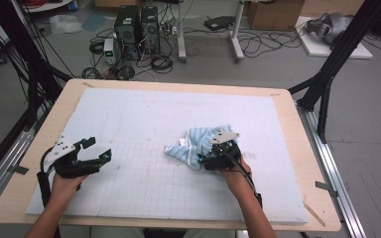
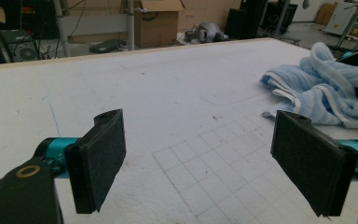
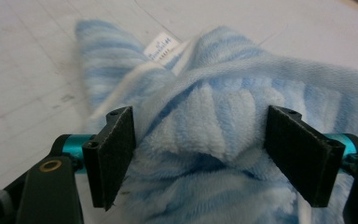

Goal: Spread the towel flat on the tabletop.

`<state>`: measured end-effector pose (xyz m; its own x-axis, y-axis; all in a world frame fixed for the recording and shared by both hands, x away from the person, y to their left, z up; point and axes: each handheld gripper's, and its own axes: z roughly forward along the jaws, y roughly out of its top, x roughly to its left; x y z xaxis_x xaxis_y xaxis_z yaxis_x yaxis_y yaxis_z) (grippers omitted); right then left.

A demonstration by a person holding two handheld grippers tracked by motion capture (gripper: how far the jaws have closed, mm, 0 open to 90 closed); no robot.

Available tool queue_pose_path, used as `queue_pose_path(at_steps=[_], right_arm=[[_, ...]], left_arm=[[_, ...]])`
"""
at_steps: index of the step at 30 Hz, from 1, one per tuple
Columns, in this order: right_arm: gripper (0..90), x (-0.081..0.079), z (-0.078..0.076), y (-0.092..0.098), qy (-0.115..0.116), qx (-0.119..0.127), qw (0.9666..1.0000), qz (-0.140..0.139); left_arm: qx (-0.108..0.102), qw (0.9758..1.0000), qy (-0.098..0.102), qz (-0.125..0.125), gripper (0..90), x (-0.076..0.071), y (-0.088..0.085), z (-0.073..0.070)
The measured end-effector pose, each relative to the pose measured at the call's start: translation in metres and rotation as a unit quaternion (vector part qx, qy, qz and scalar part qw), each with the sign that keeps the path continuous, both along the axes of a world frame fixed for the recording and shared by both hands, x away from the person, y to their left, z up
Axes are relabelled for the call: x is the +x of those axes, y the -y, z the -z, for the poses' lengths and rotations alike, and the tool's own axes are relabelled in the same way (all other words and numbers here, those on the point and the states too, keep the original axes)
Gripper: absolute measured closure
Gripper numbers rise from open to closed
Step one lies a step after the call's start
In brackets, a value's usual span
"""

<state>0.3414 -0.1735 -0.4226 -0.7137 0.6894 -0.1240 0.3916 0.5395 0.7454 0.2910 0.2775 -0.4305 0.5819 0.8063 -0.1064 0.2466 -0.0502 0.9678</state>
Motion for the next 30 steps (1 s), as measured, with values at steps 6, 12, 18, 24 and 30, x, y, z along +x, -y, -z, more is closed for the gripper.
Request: queue_pose_path(at_steps=[6, 12, 18, 24, 30], right_arm=[[33.9, 0.009, 0.009, -0.008, -0.017, -0.027, 0.9994, 0.014], [71.7, 0.001, -0.002, -0.011, -0.028, -0.013, 0.9994, -0.015], [74.9, -0.012, -0.019, -0.038, -0.054, 0.072, 0.9906, -0.103], [75.5, -0.011, -0.034, -0.072, -0.066, 0.122, 0.9796, -0.146], [75.8, 0.009, -0.044, -0.104, -0.058, 0.121, 0.9782, -0.159]], left_arm=[[-0.001, 1.0, -0.005, 0.002, 18.6, 0.003, 0.0, 0.002], [-0.006, 1.0, -0.005, -0.005, 19.0, 0.005, -0.003, 0.002], [-0.017, 0.9996, -0.001, -0.023, 19.0, 0.006, -0.014, -0.001], [-0.024, 0.9992, 0.002, -0.033, 19.1, 0.005, -0.023, -0.002], [-0.026, 0.9991, 0.0, -0.034, 19.2, 0.005, -0.024, -0.002]])
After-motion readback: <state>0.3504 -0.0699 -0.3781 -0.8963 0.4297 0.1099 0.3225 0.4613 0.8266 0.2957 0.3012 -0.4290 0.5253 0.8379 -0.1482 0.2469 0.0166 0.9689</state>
